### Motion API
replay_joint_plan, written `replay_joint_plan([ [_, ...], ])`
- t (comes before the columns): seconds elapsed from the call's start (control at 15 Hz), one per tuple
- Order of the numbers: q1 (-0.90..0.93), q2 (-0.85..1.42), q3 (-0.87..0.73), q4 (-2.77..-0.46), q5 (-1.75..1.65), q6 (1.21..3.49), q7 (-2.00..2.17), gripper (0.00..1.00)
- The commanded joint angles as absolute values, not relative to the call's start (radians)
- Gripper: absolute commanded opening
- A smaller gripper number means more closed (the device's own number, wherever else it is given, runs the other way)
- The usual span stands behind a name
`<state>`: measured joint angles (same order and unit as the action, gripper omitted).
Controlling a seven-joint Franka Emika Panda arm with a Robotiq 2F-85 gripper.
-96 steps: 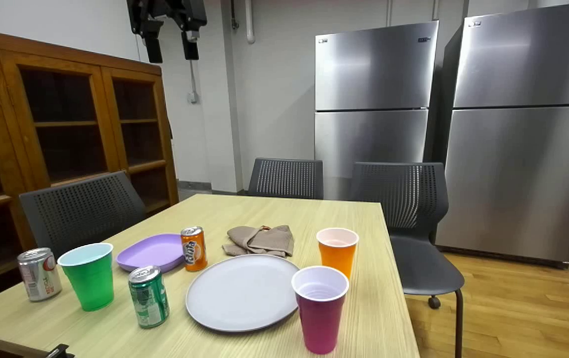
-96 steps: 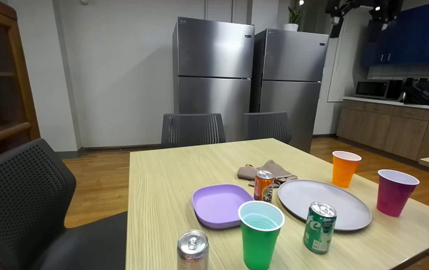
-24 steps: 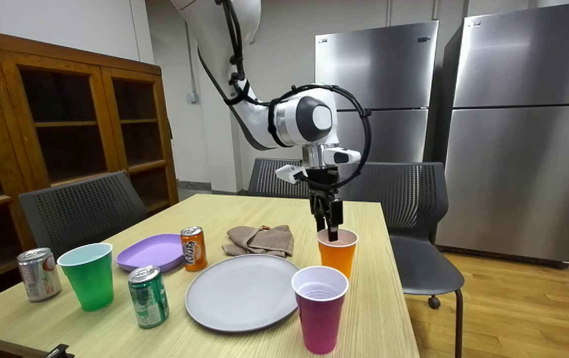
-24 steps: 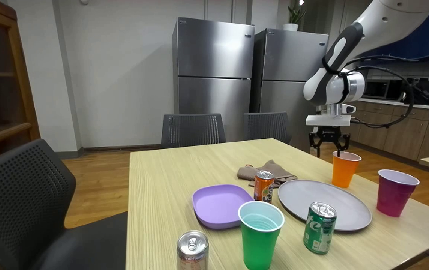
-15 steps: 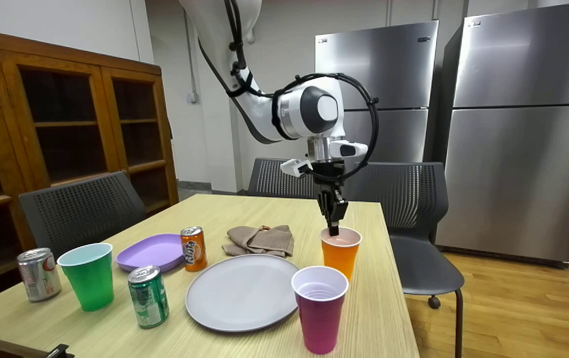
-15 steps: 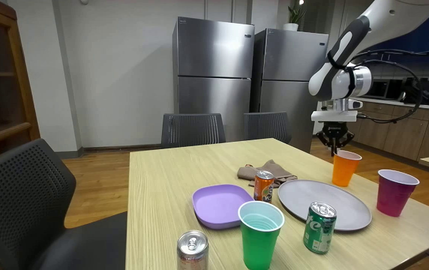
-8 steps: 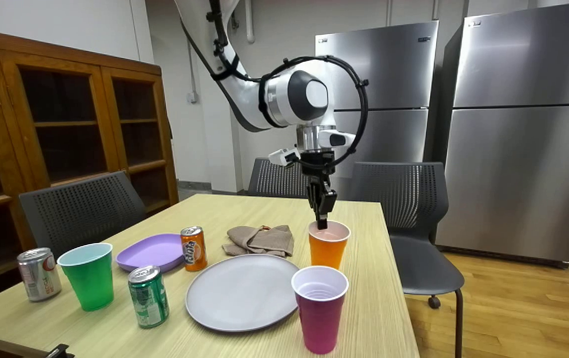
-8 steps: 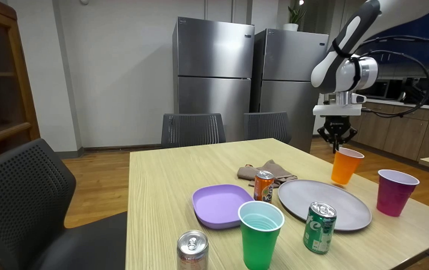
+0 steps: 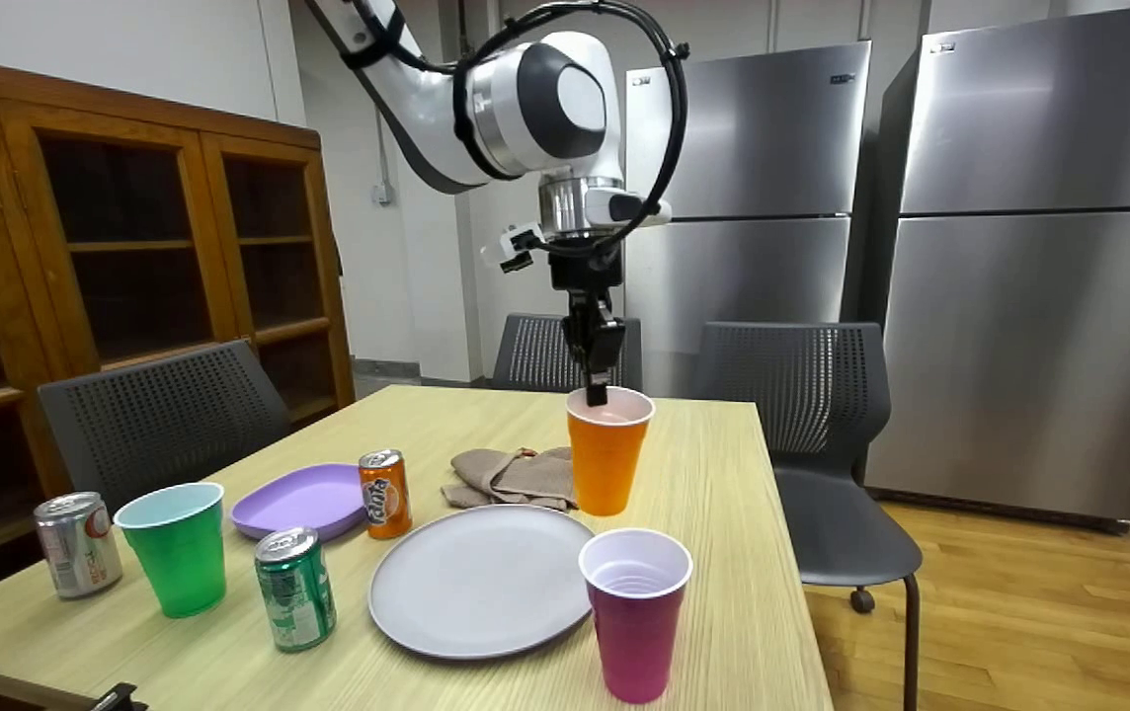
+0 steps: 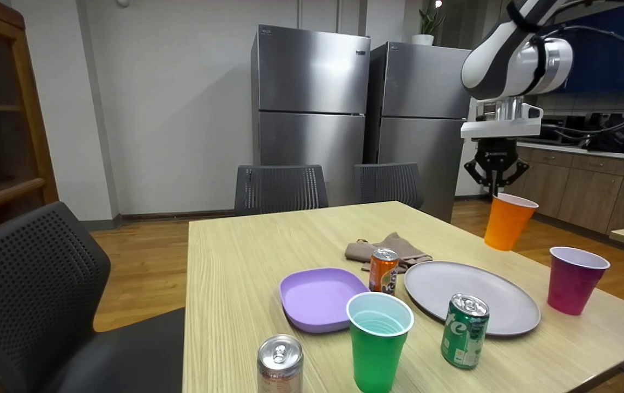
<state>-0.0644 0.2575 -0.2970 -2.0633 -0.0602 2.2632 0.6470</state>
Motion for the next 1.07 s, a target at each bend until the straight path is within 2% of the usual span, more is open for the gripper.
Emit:
replay_joint_plan([
  [0.0, -0.048, 0.186, -0.262, -2.136, -0.097, 2.228, 0.711, 0.01],
  [1.0, -0.021, 0.355, -0.22, -2.052, -0.111, 2.198, 0.802, 0.01],
])
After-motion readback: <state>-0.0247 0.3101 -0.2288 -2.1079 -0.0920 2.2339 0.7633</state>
